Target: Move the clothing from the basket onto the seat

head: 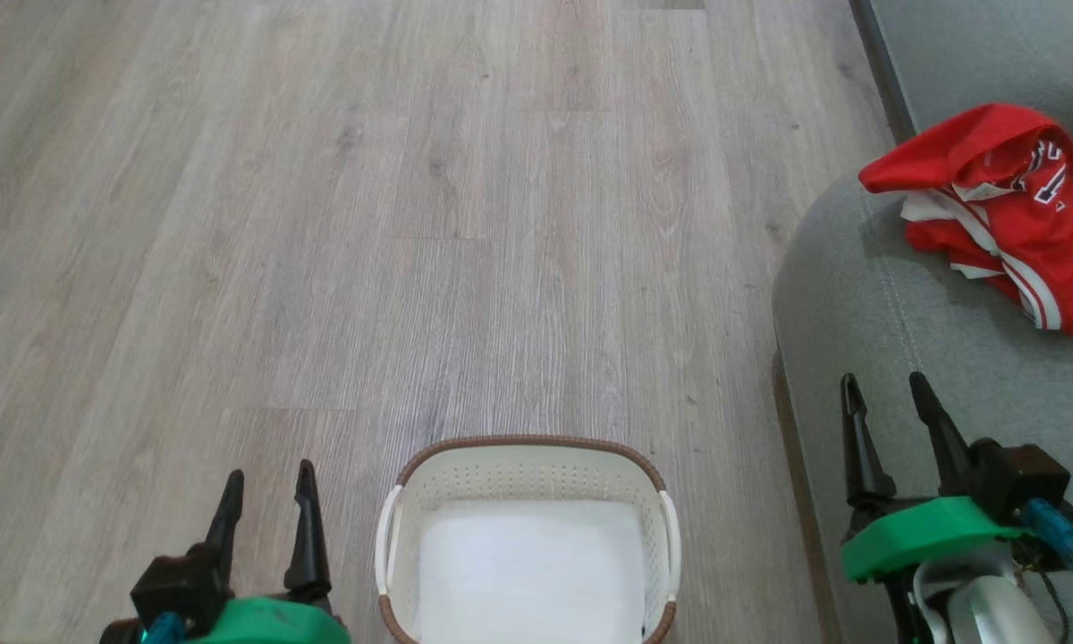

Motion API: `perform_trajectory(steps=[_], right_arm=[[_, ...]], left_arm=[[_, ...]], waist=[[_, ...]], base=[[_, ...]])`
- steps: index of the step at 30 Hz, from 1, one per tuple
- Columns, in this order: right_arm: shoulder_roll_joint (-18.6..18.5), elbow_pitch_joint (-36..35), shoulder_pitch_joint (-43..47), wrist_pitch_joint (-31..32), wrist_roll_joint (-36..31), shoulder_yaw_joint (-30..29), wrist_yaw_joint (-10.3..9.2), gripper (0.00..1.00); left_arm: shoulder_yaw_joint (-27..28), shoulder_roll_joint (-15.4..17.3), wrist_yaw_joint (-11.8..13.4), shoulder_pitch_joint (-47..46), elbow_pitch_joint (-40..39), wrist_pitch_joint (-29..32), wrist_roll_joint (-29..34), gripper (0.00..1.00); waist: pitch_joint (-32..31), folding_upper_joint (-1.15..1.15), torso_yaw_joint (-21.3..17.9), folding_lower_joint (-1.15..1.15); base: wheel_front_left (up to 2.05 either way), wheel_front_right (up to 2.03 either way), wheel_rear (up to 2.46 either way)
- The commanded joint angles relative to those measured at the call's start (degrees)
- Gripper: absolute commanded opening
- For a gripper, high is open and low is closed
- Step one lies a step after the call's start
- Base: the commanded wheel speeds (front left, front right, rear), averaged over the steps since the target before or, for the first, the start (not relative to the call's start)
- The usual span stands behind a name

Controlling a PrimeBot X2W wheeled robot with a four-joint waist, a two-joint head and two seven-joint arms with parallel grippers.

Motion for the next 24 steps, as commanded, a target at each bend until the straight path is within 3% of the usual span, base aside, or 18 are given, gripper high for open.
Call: perform_trajectory(steps=[1,24], right_arm=[[0.0,-2.3,-0.7,-0.5,-0.1,1.2,0.41,1.0],[0.0,-1.3,0.2,-0.5,-0.2,0.7,0.41,1.0]], left_arm=[[2.6,-0.1,-0.3,-1.7,-1.5,-0.5,0.7,1.0],[3.8,-0.6,-1.9,-1.2,0.5,-0.5,2.8,1.0]], waist=[[-0.1,0.0,0.0,0.0],[-0.8,0.0,-0.1,0.0]], base=[[0.0,0.0,0.0],[0.0,0.0,0.0]])
